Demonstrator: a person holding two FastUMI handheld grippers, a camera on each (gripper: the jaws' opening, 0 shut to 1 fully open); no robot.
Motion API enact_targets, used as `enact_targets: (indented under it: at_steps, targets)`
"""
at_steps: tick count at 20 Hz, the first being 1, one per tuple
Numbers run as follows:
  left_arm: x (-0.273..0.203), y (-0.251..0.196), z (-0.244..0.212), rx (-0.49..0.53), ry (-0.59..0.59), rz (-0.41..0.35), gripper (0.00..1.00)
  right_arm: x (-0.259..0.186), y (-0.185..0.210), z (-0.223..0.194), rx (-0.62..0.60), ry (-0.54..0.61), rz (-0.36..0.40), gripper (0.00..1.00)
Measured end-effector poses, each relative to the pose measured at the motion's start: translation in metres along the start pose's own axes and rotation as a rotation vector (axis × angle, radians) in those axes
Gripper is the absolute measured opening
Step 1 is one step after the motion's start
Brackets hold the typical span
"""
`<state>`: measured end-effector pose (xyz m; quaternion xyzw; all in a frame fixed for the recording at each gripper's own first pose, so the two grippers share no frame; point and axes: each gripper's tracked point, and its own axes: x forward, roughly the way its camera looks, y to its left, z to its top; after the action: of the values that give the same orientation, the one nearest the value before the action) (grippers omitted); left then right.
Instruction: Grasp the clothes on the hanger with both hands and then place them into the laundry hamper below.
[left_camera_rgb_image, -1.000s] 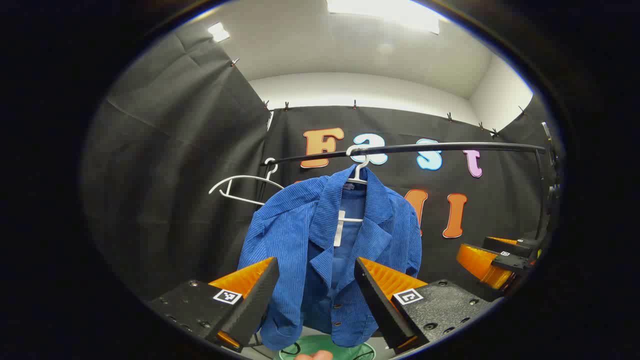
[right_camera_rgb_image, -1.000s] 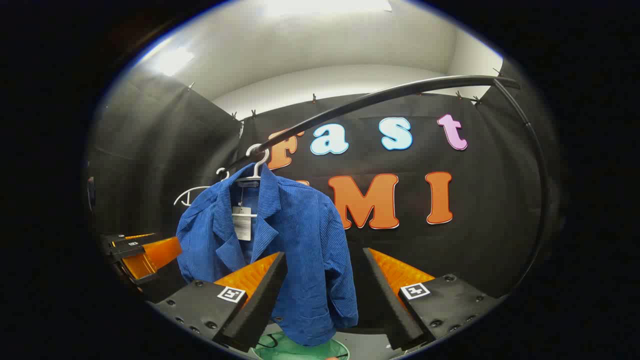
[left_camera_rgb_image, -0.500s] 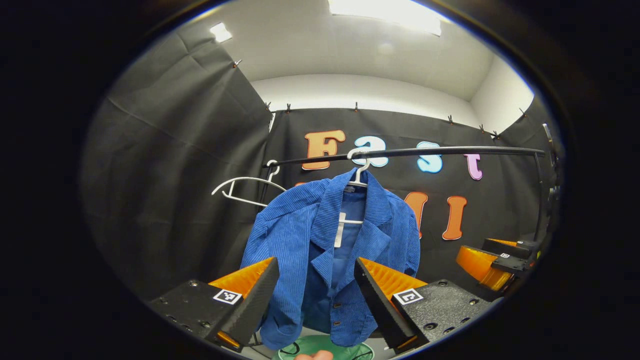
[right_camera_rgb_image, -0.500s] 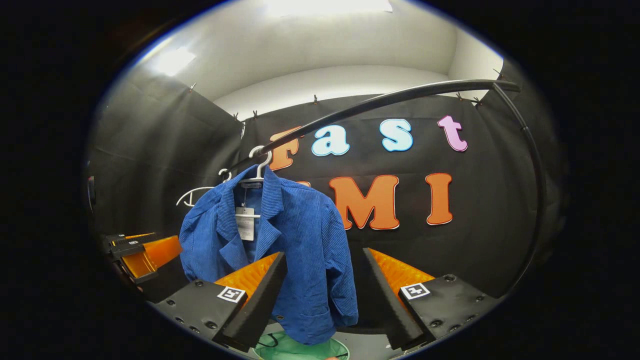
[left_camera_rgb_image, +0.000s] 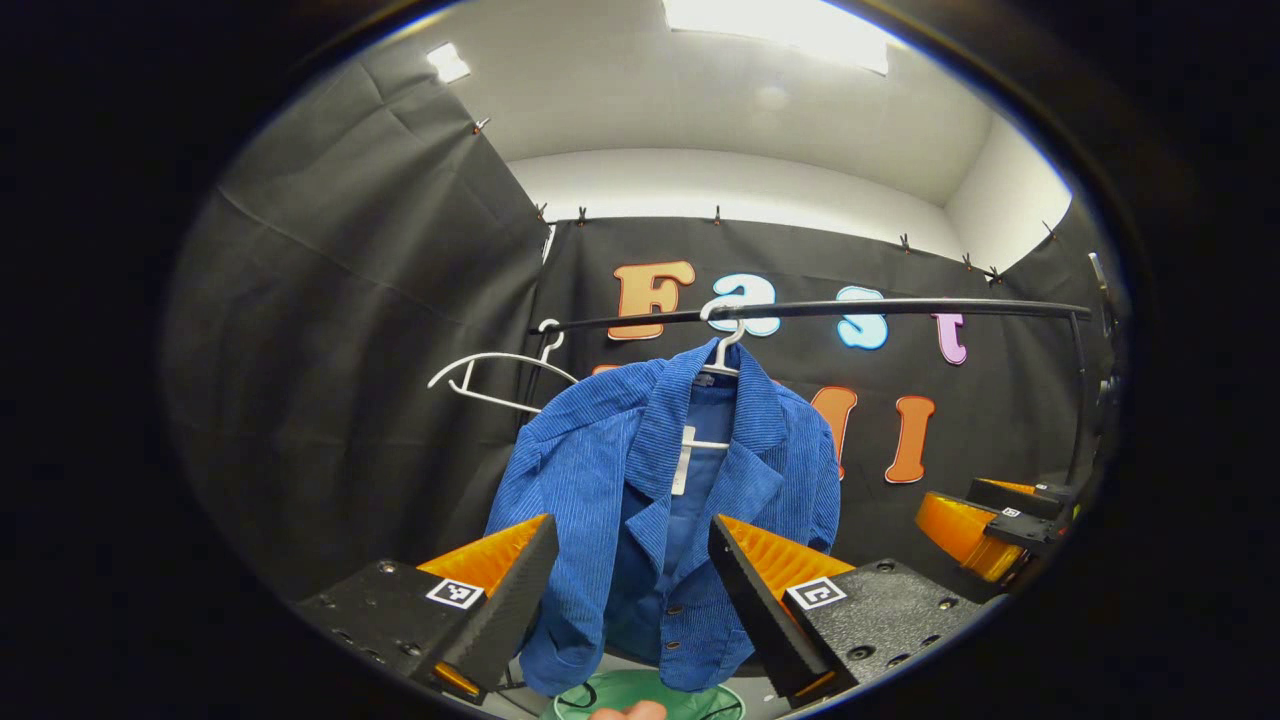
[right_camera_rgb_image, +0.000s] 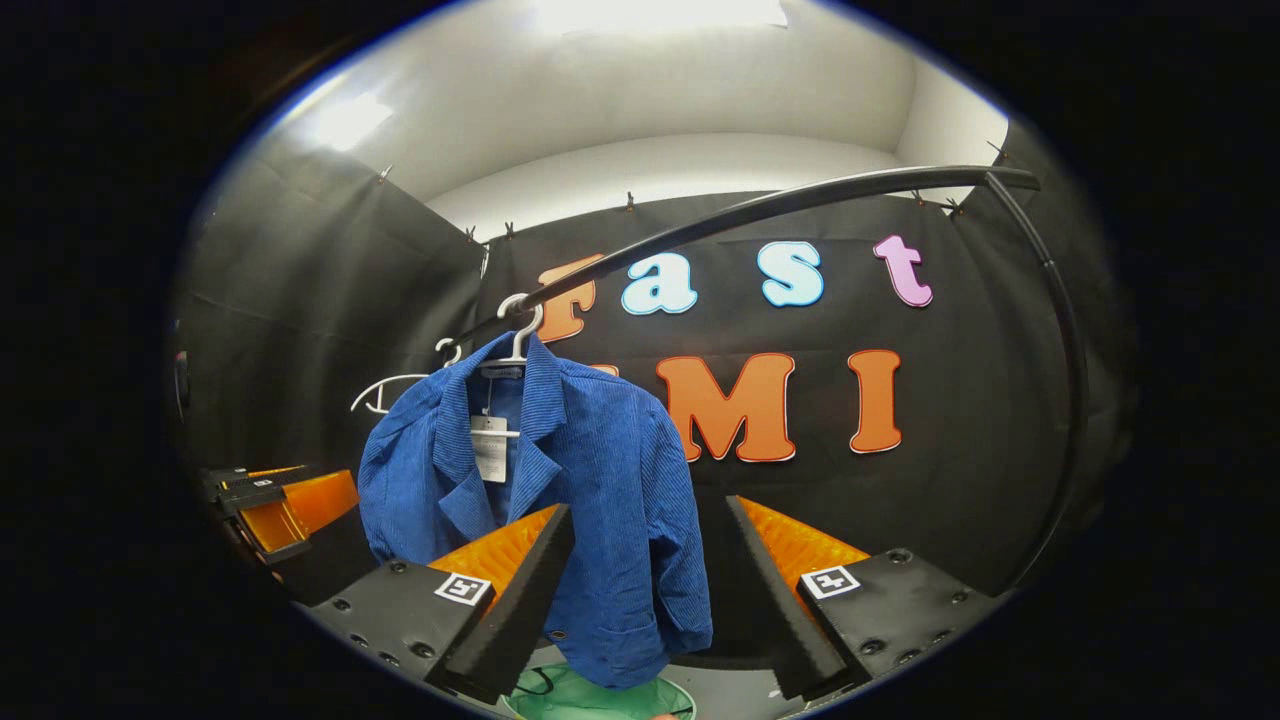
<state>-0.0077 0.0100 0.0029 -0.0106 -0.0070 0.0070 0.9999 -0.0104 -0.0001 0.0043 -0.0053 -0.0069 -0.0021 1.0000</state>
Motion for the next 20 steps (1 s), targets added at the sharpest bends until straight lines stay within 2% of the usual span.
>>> enact_targets:
  at_steps: [4, 5, 7, 8, 9, 11, 12, 13, 15, 16, 20]
  targets:
    - [0.002, 0.001, 0.000, -0.003, -0.001, 0.002, 0.95, 0.001, 0.001, 0.000, -0.001, 0.000, 0.000, 1.00]
    - [0.002, 0.001, 0.001, -0.003, 0.000, 0.002, 0.95, 0.000, 0.000, -0.001, 0.000, 0.001, 0.000, 0.97]
    - [0.003, 0.000, 0.000, -0.001, 0.000, 0.004, 0.95, 0.001, -0.001, -0.002, 0.004, 0.003, 0.001, 0.97]
    - [0.003, 0.000, 0.001, 0.002, -0.001, 0.004, 0.95, 0.002, -0.002, -0.003, 0.007, 0.002, 0.000, 1.00]
    - [0.003, 0.000, 0.002, 0.004, -0.004, 0.004, 0.95, 0.002, -0.002, -0.002, 0.009, 0.003, 0.000, 0.97]
    - [0.003, 0.000, 0.003, 0.006, -0.006, 0.006, 0.95, 0.004, -0.002, -0.003, 0.021, 0.002, 0.003, 0.97]
    - [0.004, -0.001, 0.004, 0.006, -0.007, 0.006, 0.95, 0.006, -0.001, -0.004, 0.029, 0.006, 0.006, 0.92]
    - [0.004, 0.000, 0.006, 0.009, -0.010, 0.009, 0.95, 0.006, 0.001, -0.005, 0.039, 0.011, 0.013, 0.97]
    - [0.003, 0.003, 0.009, 0.019, -0.019, 0.018, 0.95, 0.008, 0.007, -0.008, 0.052, 0.019, 0.032, 0.97]
    - [0.004, 0.004, 0.010, 0.022, -0.022, 0.024, 0.95, 0.010, 0.009, -0.010, 0.054, 0.022, 0.039, 0.92]
    - [0.006, 0.016, 0.008, 0.016, -0.017, 0.052, 0.92, 0.026, 0.026, -0.004, 0.057, 0.003, 0.078, 0.92]
